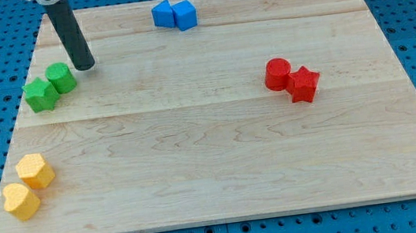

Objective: Move the yellow heart closer to the red circle

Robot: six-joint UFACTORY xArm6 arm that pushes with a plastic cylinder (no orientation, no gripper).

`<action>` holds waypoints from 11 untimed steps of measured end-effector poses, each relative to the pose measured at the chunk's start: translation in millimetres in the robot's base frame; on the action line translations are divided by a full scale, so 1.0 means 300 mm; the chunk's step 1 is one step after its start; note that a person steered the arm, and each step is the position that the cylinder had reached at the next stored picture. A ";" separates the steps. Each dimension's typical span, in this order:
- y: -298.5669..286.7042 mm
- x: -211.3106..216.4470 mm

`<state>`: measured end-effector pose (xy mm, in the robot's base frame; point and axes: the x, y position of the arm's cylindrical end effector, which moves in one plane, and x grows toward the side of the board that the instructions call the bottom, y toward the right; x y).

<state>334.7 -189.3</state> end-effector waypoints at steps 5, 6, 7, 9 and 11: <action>0.055 0.034; 0.131 0.191; 0.110 0.403; -0.249 0.424; -0.383 0.551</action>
<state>500.0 -304.2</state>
